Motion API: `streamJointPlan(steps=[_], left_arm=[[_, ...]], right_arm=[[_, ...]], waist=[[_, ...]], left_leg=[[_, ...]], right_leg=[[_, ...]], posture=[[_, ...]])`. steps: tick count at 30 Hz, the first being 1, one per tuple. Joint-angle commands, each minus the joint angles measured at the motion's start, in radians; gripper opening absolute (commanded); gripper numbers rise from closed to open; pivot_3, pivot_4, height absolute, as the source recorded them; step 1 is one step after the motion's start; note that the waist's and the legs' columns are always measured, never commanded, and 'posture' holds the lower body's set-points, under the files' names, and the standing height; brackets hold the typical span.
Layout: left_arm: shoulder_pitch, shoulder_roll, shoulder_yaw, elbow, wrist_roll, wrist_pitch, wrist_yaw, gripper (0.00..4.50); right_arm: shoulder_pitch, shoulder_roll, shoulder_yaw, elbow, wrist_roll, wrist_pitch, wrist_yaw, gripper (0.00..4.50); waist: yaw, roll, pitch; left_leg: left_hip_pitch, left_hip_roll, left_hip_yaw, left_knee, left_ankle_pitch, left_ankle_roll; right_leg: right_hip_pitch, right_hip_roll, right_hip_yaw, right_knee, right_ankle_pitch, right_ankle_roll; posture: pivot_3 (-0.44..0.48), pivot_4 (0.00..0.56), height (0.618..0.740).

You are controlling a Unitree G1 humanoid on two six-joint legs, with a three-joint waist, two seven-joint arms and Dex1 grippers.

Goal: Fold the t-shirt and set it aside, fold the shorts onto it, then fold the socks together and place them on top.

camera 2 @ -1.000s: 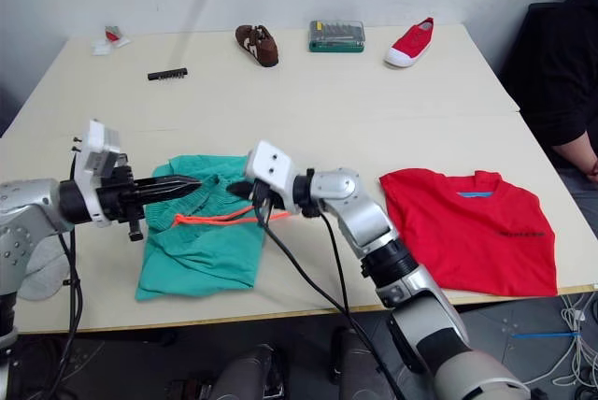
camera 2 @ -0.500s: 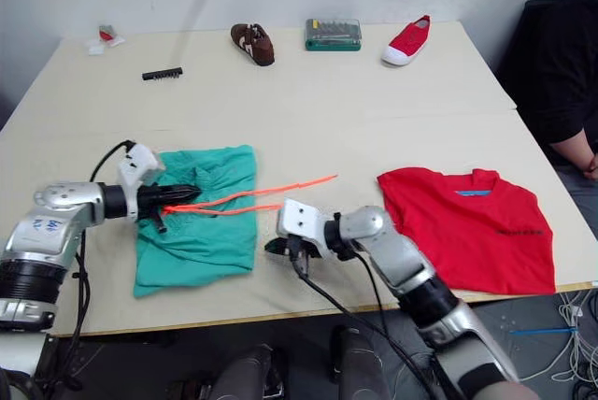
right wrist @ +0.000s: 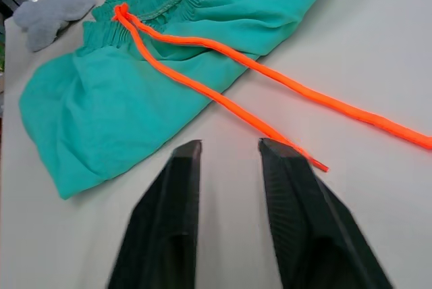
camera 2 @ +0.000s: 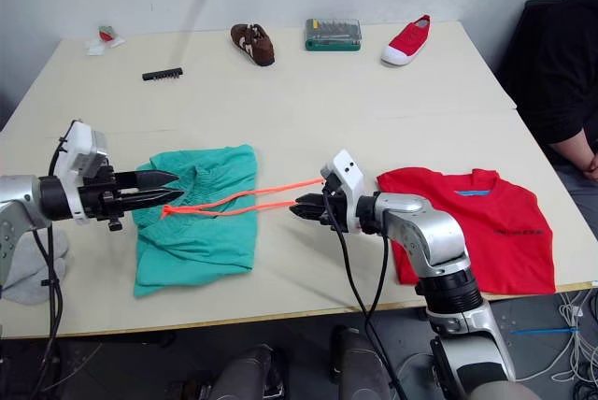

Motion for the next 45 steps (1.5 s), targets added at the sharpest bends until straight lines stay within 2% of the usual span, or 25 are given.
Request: streamJointPlan(steps=[1, 3, 5, 6, 7, 8, 9, 13, 17, 21, 28, 33, 36, 40, 45], left_arm=[[0.023, 0.025, 0.08, -0.06, -0.046, 0.027, 0.009, 3.16], [0.034, 0.03, 0.097, -0.073, -0.058, 0.037, 0.013, 3.78], [0.048, 0.036, 0.119, -0.085, -0.064, 0.041, 0.015, 4.42], [0.058, 0.039, 0.134, -0.09, -0.068, 0.043, 0.014, 4.5], [0.066, 0.041, 0.144, -0.094, -0.07, 0.045, 0.014, 4.5], [0.078, 0.045, 0.157, -0.098, -0.072, 0.048, 0.015, 4.5], [0.092, 0.049, 0.171, -0.104, -0.078, 0.051, 0.011, 4.5], [0.121, 0.06, 0.201, -0.121, -0.118, 0.071, -0.01, 4.5], [0.12, 0.056, 0.192, -0.132, -0.1, 0.048, 0.01, 4.5], [0.128, 0.054, 0.188, -0.153, -0.103, 0.045, 0.015, 4.5], [0.132, 0.057, 0.194, -0.158, -0.102, 0.039, 0.024, 4.5], [0.117, 0.053, 0.167, -0.145, -0.095, 0.023, 0.02, 4.5], [0.092, 0.053, 0.144, -0.132, -0.092, 0.015, 0.021, 4.5], [0.062, 0.051, 0.117, -0.118, -0.089, 0.008, 0.023, 4.5], [0.065, 0.048, 0.103, -0.116, -0.088, -0.003, 0.022, 4.5]], right_arm=[[-0.006, 0.0, 0.036, -0.031, 0.005, -0.04, 0.012, 2.68], [-0.005, 0.002, 0.035, -0.029, 0.018, -0.024, 0.008, 3.37], [-0.001, 0.007, 0.028, -0.024, 0.039, -0.008, 0.013, 4.1], [-0.003, 0.008, 0.024, -0.012, 0.048, 0.01, 0.011, 4.47], [-0.004, 0.008, 0.022, -0.002, 0.054, 0.022, 0.009, 4.49], [-0.01, 0.015, 0.007, 0.012, 0.078, 0.055, 0.006, 4.49], [-0.018, 0.025, -0.006, 0.027, 0.105, 0.098, 0.006, 4.49], [-0.063, 0.071, -0.022, 0.107, 0.158, 0.201, -0.012, 4.49], [-0.153, 0.141, -0.029, 0.317, 0.114, 0.241, -0.108, 4.49], [-0.246, 0.204, -0.117, 0.512, 0.109, 0.263, -0.214, 4.49], [-0.294, 0.238, -0.196, 0.6, 0.157, 0.341, -0.238, 4.49], [-0.316, 0.335, -0.206, 0.677, 0.155, 0.301, -0.272, 4.49], [-0.343, 0.379, -0.233, 0.718, 0.158, 0.269, -0.298, 3.91], [-0.363, 0.41, -0.229, 0.732, 0.148, 0.22, -0.299, 2.53], [-0.357, 0.394, -0.243, 0.719, 0.15, 0.221, -0.298, 0.76]], waist=[[-0.007, 0.0, 0.0], [-0.007, 0.001, 0.001], [-0.002, 0.002, 0.001], [0.002, 0.003, 0.002], [0.013, 0.003, 0.002], [0.024, 0.003, 0.002], [0.034, 0.003, 0.002], [0.044, 0.004, 0.002], [0.039, 0.004, 0.002], [0.034, 0.004, 0.002], [0.04, 0.003, 0.002], [0.024, 0.002, 0.001], [0.005, 0.002, 0.001], [-0.001, 0.002, 0.001], [-0.005, 0.002, 0.001]], left_leg=[[0.0, -0.009, -0.017, -0.007, 0.008, 0.0], [-0.004, -0.026, -0.045, -0.018, 0.021, 0.0], [-0.013, -0.042, -0.075, -0.018, 0.032, 0.0], [-0.015, -0.049, -0.088, -0.018, 0.035, 0.0], [-0.013, -0.052, -0.097, -0.017, 0.036, -0.001], [-0.012, -0.051, -0.096, -0.014, 0.035, -0.002], [-0.012, -0.051, -0.095, -0.014, 0.035, -0.003], [-0.011, -0.05, -0.094, -0.014, 0.033, -0.007], [-0.01, -0.047, -0.091, -0.014, 0.032, -0.012], [-0.006, -0.042, -0.086, -0.015, 0.034, -0.013], [-0.001, -0.041, -0.081, -0.015, 0.031, -0.011], [0.0, -0.04, -0.077, -0.016, 0.03, -0.01], [0.002, -0.037, -0.073, -0.018, 0.03, -0.012], [0.003, -0.028, -0.068, -0.018, 0.029, -0.015], [0.003, -0.022, -0.065, -0.018, 0.026, -0.021]], right_leg=[[0.005, -0.008, -0.015, -0.001, -0.003, 0.005], [0.01, -0.023, -0.034, 0.0, -0.008, 0.013], [0.01, -0.027, -0.04, 0.012, -0.017, 0.028], [0.013, -0.027, -0.038, 0.015, -0.022, 0.036], [0.018, -0.025, -0.029, 0.014, -0.026, 0.044], [0.019, -0.021, -0.014, 0.015, -0.028, 0.045], [0.02, -0.019, 0.0, 0.013, -0.029, 0.045], [0.021, -0.01, 0.027, 0.005, -0.029, 0.042], [0.018, -0.009, 0.033, 0.004, -0.027, 0.039], [0.017, -0.006, 0.037, 0.01, -0.028, 0.036], [0.018, -0.006, 0.043, 0.01, -0.024, 0.03], [0.017, -0.004, 0.047, 0.01, -0.024, 0.03], [0.017, -0.002, 0.05, 0.01, -0.024, 0.03], [0.016, 0.008, 0.054, 0.012, -0.023, 0.028], [0.012, 0.011, 0.054, 0.015, -0.029, 0.018]], posture=[[0.0, 0.15, 0.74], [0.0, 0.15, 0.74], [0.0, 0.15, 0.74], [0.0, 0.15, 0.74], [0.0, 0.15, 0.74], [0.0, 0.15, 0.74], [0.0, 0.15, 0.74], [0.0, 0.15, 0.74], [0.0, 0.15, 0.74], [0.0, 0.15, 0.74], [0.0, 0.15, 0.74], [0.0, 0.15, 0.74], [0.0, 0.15, 0.74], [0.0, 0.15, 0.74], [0.0, 0.15, 0.74]])
